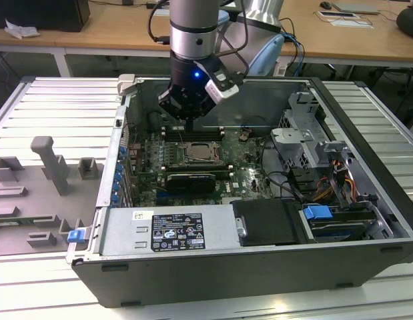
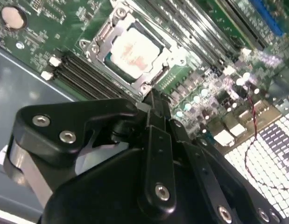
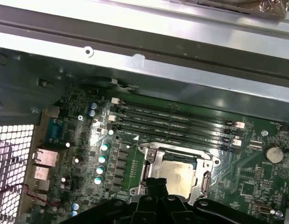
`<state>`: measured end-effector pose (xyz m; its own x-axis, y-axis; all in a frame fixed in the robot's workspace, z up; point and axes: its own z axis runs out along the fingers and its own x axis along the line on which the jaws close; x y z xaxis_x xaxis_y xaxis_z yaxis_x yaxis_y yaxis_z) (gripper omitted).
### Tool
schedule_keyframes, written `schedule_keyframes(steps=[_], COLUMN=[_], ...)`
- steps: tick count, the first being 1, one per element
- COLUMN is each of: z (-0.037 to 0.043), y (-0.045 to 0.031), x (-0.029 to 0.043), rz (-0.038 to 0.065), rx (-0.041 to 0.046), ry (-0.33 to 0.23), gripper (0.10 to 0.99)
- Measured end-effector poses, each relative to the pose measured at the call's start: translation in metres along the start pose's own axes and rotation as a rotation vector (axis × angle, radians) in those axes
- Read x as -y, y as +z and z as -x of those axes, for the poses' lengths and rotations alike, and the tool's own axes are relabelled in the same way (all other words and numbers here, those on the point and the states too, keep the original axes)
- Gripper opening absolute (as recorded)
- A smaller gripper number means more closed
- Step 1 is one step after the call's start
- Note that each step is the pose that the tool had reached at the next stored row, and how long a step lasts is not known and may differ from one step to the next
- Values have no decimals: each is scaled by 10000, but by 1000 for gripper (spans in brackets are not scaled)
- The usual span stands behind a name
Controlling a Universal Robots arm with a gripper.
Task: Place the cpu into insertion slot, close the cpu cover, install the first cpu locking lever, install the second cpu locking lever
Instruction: 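Install the first cpu locking lever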
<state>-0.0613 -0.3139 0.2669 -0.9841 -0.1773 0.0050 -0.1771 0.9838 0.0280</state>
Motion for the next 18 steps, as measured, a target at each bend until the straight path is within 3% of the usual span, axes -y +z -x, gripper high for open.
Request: schedule_keyframes(steps=[2, 6, 8, 18], z=[-50, -270, -328, -343], y=[2, 10, 18, 60], x=[-9, -49, -63, -212], rz=[4, 23, 29, 68], rx=[3, 16, 22, 29], ry=[21, 21, 30, 114], gripper=[106, 106, 106, 106])
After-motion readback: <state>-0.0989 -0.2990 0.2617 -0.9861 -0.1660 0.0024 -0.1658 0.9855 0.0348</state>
